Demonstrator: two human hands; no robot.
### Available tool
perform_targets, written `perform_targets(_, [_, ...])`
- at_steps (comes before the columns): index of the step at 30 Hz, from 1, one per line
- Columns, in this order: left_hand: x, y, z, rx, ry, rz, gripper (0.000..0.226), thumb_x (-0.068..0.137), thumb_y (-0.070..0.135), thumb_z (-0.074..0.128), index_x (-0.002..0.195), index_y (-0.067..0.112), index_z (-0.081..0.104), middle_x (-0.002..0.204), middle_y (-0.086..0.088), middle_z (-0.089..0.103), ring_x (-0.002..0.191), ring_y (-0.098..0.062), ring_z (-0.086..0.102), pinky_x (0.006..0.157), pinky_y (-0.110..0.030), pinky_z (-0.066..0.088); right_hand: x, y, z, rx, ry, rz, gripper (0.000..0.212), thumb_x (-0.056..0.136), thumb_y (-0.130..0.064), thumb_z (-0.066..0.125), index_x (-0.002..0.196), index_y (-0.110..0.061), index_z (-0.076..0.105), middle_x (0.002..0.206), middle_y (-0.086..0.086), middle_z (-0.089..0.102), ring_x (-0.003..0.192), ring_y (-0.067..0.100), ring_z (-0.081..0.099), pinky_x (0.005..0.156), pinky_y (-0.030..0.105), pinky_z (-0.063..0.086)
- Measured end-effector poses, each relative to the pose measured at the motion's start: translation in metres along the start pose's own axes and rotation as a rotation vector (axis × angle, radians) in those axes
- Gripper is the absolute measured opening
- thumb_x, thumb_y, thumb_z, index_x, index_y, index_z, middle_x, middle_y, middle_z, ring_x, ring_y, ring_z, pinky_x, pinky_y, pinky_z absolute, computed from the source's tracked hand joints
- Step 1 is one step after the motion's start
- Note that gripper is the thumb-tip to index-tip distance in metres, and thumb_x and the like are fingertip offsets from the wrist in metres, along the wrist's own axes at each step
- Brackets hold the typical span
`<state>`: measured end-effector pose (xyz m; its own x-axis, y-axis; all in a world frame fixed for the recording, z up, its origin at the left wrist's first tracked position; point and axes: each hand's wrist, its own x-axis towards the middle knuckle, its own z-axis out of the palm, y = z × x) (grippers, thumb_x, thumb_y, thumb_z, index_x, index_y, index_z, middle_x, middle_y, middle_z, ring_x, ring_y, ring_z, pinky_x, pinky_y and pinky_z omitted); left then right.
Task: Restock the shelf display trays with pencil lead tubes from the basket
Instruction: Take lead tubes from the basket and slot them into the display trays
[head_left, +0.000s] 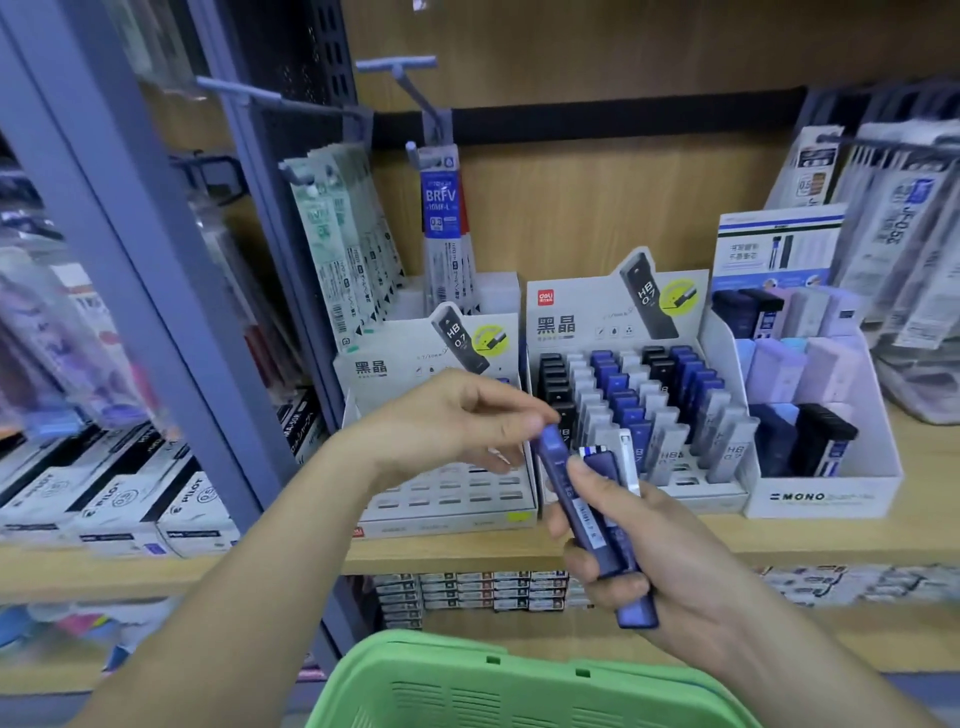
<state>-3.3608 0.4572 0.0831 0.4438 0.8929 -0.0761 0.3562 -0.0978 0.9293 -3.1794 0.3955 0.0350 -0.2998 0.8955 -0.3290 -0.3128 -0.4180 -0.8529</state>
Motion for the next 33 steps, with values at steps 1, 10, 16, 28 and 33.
perform_targets(1, [-0.001, 0.002, 0.002, -0.023, -0.071, 0.021, 0.023, 0.079, 0.015, 0.070, 0.102, 0.017, 0.071, 0.089, -0.001, 0.071, 0.080, -0.010, 0.064, 0.073, -0.023, 0.054, 0.000, -0.001, 0.000, 0.011, -0.006, 0.000, 0.037, 0.078, -0.036, 0.066, 0.097, -0.005, 0.060, 0.070, 0.009, 0.060, 0.042, 0.013, 0.044, 0.030, 0.012, 0.022])
perform_targets(10, [0.008, 0.002, 0.006, 0.003, 0.134, 0.002, 0.030, 0.070, 0.025, 0.075, 0.082, -0.001, 0.067, 0.062, -0.007, 0.064, 0.049, -0.011, 0.058, 0.048, -0.020, 0.049, -0.002, -0.009, -0.012, -0.111, 0.019, -0.034, 0.028, 0.086, -0.035, 0.064, 0.087, -0.007, 0.061, 0.073, 0.011, 0.063, 0.046, 0.013, 0.041, 0.033, 0.015, 0.022])
perform_targets(16, [0.009, 0.010, 0.007, 0.024, 0.050, -0.019, 0.009, 0.083, -0.002, 0.066, 0.087, 0.005, 0.071, 0.064, -0.005, 0.070, 0.057, -0.011, 0.065, 0.059, -0.019, 0.055, -0.007, -0.013, -0.023, -0.429, 0.071, -0.008, 0.027, 0.089, -0.045, 0.062, 0.093, -0.018, 0.061, 0.072, 0.007, 0.067, 0.044, 0.011, 0.033, 0.036, 0.016, 0.022])
perform_targets(28, [0.043, 0.055, 0.059, -0.022, 0.613, 0.302, 0.021, 0.082, 0.002, 0.071, 0.077, 0.022, 0.068, 0.068, -0.002, 0.070, 0.062, -0.012, 0.067, 0.066, -0.024, 0.058, -0.033, -0.066, -0.096, 0.006, 0.233, -0.103, 0.023, 0.094, -0.021, 0.057, 0.106, -0.005, 0.070, 0.085, 0.013, 0.073, 0.053, 0.017, 0.062, 0.041, 0.020, 0.048])
perform_targets(33, [0.052, 0.057, 0.082, -0.028, 0.535, 0.282, 0.017, 0.084, 0.002, 0.069, 0.084, 0.019, 0.071, 0.067, 0.001, 0.070, 0.058, -0.010, 0.065, 0.062, -0.021, 0.056, -0.038, -0.068, -0.107, -0.007, 0.271, -0.185, 0.030, 0.084, -0.038, 0.063, 0.091, -0.011, 0.071, 0.081, 0.008, 0.072, 0.056, 0.013, 0.060, 0.036, 0.017, 0.041])
